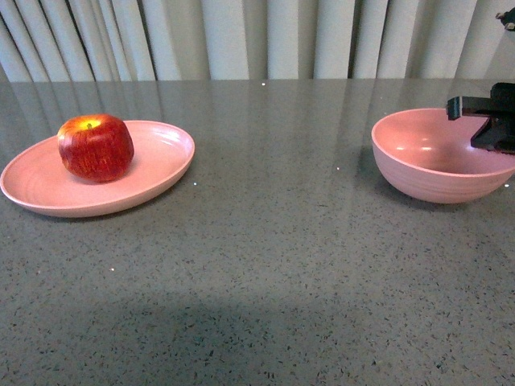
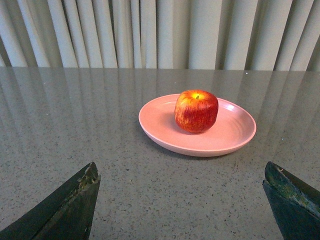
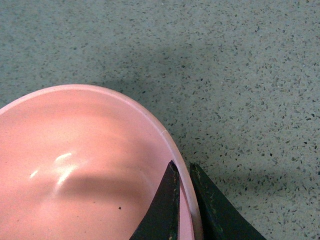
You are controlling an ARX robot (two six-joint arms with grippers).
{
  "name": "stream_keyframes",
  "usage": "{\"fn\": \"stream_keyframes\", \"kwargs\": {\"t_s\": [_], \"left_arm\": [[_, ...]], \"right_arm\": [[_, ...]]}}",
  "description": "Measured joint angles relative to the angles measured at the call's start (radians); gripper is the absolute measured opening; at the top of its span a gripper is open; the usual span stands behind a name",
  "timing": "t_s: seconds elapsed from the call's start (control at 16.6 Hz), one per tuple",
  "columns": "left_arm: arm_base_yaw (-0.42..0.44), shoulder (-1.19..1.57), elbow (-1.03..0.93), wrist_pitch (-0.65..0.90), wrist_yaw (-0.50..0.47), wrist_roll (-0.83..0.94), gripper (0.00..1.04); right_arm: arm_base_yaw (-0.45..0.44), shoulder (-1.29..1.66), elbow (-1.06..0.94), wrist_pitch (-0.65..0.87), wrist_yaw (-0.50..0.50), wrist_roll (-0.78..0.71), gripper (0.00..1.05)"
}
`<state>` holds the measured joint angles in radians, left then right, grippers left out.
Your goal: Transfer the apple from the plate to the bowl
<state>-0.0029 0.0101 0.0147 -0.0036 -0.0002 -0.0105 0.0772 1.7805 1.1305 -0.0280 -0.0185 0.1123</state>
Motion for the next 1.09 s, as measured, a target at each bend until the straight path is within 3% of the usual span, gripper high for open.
{"fn": "stream_keyframes", "kwargs": {"t_s": [0.3,0.72,1.09], "left_arm": [[0.000,0.000,0.000,0.000,0.000,0.000,0.98],[0.000,0.000,0.000,0.000,0.000,0.000,0.98],[0.000,0.000,0.000,0.000,0.000,0.000,0.98]], "right_arm": [[0.018,-0.072,0.073,-0.048,-0.043,0.055,0.04],[0.253,0.032,0.212,-0.068,-0.062,0.168,0.04],[0.329,0.164,0.262,-0.072,-0.024,0.203,0.04]]}}
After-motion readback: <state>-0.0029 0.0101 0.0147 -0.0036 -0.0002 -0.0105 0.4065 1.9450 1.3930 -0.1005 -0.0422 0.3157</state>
